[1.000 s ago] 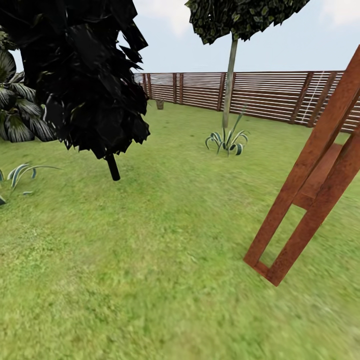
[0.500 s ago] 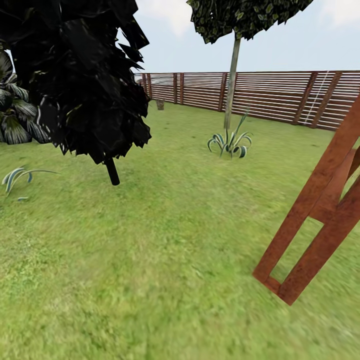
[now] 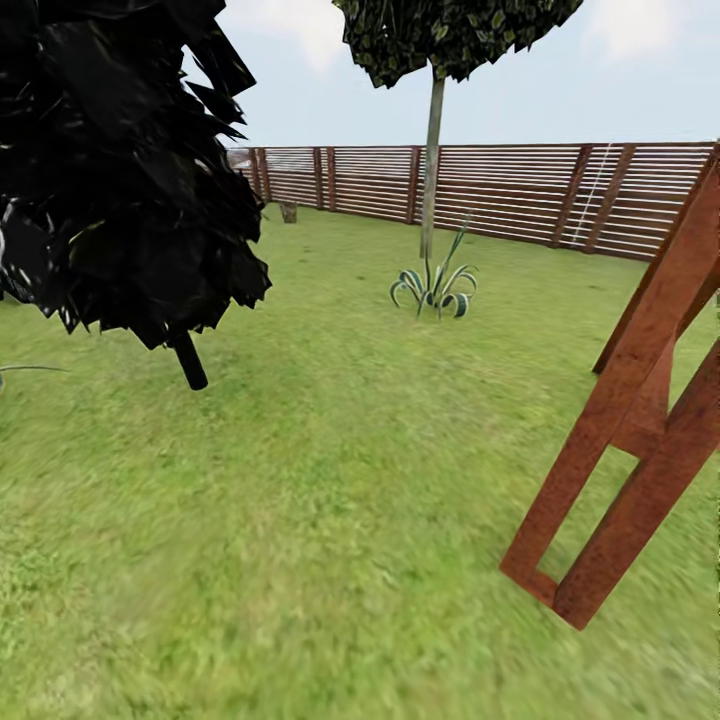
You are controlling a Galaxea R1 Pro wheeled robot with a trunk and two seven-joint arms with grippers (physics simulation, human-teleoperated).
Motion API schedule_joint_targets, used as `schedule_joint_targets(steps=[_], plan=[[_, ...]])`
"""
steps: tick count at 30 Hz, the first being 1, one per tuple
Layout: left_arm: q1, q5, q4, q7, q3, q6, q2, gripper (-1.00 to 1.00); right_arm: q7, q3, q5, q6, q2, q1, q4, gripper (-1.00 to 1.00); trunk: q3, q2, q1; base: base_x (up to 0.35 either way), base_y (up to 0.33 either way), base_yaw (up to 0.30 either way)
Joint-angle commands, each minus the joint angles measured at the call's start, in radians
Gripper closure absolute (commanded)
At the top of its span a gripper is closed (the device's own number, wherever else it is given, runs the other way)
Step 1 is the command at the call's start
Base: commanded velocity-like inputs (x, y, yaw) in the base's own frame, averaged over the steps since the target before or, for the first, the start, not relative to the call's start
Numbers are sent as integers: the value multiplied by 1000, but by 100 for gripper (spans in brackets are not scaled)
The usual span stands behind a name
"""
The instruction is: Take the three Easter eggs out of the wicker basket on the lawn in the garden, then place them on the lawn next to a single tree (choose any tree) so that all three eggs are next to the same tree and none are left in the basket.
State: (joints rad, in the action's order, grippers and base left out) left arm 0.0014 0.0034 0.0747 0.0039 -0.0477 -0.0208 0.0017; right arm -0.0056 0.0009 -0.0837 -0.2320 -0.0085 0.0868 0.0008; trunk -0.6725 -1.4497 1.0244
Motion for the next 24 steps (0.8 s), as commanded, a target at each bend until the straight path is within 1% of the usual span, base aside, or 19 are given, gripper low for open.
schedule_joint_targets(steps=[1, 13, 24], plan=[[0, 1, 0, 1, -4, -2, 0, -100, -1, -1, -8, -3, 0, 1, 1, -100, -1, 0, 1, 330, 93, -119], [0, 0, 0, 1, -4, -2, 0, -100, -2, -5, 3, 0, 1, 1, 1, -100, 0, 0, 1, 330, 93, -19], [0, 1, 0, 1, -4, -2, 0, -100, -2, -5, 0, 2, 1, 1, 1, -100, 0, 0, 1, 330, 93, 0]])
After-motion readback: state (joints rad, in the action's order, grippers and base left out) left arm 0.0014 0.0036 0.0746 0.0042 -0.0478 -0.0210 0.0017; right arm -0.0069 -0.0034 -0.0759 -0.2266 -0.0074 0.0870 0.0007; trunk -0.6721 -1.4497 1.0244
